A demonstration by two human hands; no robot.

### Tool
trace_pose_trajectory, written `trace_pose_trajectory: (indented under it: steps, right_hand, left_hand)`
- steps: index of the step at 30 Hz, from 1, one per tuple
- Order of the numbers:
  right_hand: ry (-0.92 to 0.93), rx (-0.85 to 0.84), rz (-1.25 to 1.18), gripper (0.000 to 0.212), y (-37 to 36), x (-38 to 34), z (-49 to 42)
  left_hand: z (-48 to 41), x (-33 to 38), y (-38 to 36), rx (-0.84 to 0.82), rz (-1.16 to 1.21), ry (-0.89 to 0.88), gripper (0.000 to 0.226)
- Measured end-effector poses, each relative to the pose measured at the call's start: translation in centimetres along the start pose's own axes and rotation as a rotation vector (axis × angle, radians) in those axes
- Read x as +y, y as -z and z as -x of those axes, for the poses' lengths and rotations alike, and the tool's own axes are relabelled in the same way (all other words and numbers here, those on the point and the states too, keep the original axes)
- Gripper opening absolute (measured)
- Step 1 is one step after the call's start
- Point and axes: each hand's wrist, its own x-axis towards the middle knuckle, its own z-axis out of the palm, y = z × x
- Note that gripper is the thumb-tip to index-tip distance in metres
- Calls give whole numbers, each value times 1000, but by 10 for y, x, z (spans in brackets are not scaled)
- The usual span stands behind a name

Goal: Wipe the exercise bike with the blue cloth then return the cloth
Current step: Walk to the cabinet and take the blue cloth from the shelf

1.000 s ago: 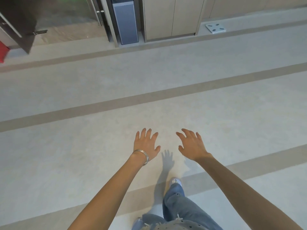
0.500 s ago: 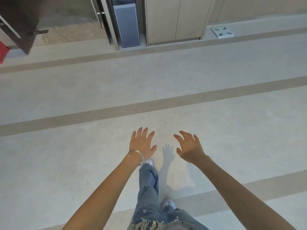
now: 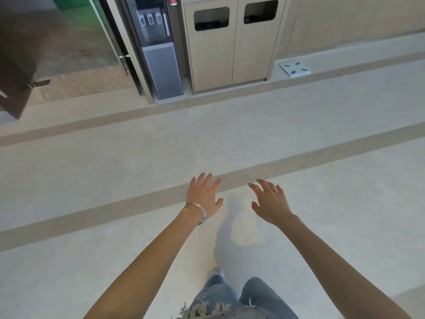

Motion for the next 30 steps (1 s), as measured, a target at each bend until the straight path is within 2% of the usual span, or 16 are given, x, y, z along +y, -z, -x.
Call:
trace_pose_trajectory:
  steps: [11, 21, 30]
  right_hand:
    - [9, -46, 5, 59, 35, 62, -148]
    - [53, -38, 13, 57, 106, 154, -295]
    - [98, -94, 47, 57, 135, 185, -406]
  left_hand:
    - [-157, -5, 25, -27, -2, 8, 61]
    - [-315, 25, 82, -41, 55, 78, 62]
    - [-422, 2, 113, -53, 80, 137, 62]
